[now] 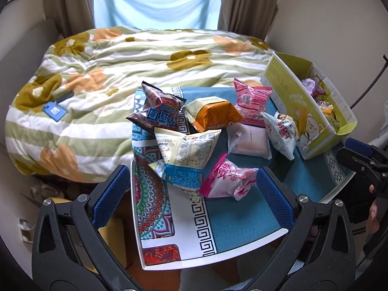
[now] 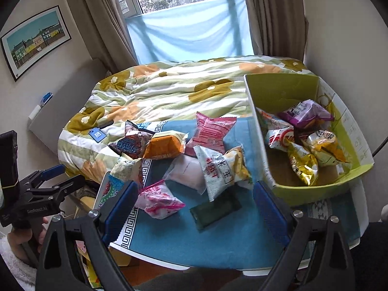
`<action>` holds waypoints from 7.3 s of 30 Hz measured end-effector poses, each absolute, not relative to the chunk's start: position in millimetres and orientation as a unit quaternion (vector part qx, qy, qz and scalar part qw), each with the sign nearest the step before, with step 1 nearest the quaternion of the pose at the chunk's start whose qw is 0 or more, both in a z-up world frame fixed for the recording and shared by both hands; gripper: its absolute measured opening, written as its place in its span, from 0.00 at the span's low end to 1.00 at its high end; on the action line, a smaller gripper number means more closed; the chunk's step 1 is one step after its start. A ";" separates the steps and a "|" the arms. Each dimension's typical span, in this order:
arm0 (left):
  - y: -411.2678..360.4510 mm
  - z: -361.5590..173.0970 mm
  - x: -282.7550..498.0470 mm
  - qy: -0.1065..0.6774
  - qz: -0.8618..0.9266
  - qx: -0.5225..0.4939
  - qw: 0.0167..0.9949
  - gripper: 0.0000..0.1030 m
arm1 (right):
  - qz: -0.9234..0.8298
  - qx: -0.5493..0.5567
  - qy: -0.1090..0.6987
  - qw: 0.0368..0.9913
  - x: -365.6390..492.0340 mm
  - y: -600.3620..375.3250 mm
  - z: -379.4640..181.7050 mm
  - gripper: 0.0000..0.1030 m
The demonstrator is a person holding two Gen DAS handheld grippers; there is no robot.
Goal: Organize snacks
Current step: 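Withdraw both tools from the box toward the remaining bags, then grasp the cream printed bag with the left tool while the right tool grasps the pink bag, then lower both bags into the cardboard box and open both tools, then withdraw both tools from the box toward the remaining bags, then grasp the purple-white chip bag with the left tool while the right tool grasps the orange-cream bag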
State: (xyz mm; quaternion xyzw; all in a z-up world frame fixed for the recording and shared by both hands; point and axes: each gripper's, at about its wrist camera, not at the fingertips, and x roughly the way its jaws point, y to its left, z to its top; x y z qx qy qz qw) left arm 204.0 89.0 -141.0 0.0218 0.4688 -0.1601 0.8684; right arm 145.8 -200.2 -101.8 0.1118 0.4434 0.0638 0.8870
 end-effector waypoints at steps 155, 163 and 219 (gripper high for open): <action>-166.1 -112.3 202.3 0.470 -0.084 -0.017 0.878 0.98 | 0.100 0.097 0.420 0.897 233.0 -460.8 -93.2 0.98; -119.7 -100.5 163.4 0.455 -0.009 -0.043 0.890 0.98 | 0.135 0.065 0.415 0.897 219.0 -442.1 -71.1 0.98; 92.1 -265.1 414.6 0.564 -0.196 0.027 0.802 0.95 | 0.109 0.022 0.522 0.846 348.3 -104.0 -221.3 0.98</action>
